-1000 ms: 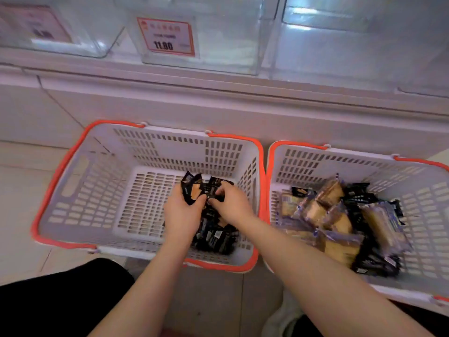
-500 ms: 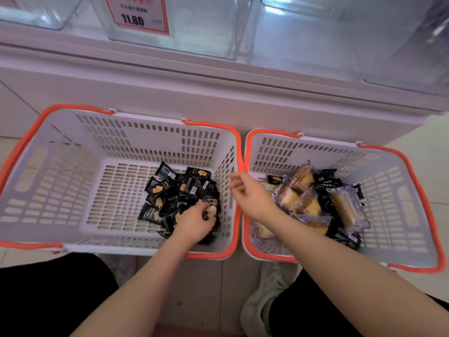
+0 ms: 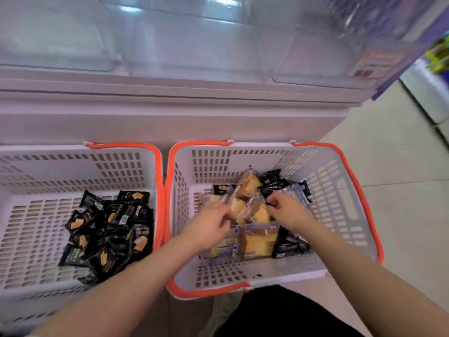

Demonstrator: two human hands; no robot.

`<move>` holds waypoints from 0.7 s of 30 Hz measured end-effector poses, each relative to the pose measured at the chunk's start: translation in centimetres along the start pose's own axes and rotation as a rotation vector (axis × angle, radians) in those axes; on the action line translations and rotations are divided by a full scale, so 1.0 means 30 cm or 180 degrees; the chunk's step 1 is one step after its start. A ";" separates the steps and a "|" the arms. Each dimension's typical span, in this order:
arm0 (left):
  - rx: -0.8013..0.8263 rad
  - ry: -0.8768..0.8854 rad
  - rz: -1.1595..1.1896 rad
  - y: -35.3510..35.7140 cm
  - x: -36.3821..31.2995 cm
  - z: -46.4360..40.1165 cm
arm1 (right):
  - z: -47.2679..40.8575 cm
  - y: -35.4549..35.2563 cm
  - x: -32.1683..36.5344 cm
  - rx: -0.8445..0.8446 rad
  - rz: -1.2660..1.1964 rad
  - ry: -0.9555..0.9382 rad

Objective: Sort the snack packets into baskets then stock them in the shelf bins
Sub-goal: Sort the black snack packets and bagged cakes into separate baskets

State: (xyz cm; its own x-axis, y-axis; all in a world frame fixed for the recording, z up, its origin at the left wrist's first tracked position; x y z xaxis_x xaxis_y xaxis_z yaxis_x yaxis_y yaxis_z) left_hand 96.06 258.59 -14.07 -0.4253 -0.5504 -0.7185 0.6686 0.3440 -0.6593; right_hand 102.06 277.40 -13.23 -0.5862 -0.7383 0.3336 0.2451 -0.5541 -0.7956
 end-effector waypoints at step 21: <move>0.0458 -0.1395 0.1843 0.413 -0.030 -0.385 | -0.233 0.130 -0.429 -0.0609 -0.1049 0.1062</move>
State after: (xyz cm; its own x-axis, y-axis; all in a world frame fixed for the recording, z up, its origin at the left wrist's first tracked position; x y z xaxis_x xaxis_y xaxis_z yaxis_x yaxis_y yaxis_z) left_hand 97.70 272.13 -24.16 0.2821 -0.5747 -0.7682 0.7983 0.5847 -0.1443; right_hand 105.15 287.44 -24.15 -0.8311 -0.3555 0.4277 -0.1221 -0.6336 -0.7640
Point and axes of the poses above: each hand's wrist, its own z-axis away from the middle knuckle, its own y-axis out of the palm, x = y × z, the point moved 4 cm from there along -z, towards the middle knuckle, and after that the axes turned 1 degree about -x, right-handed, at the moved point
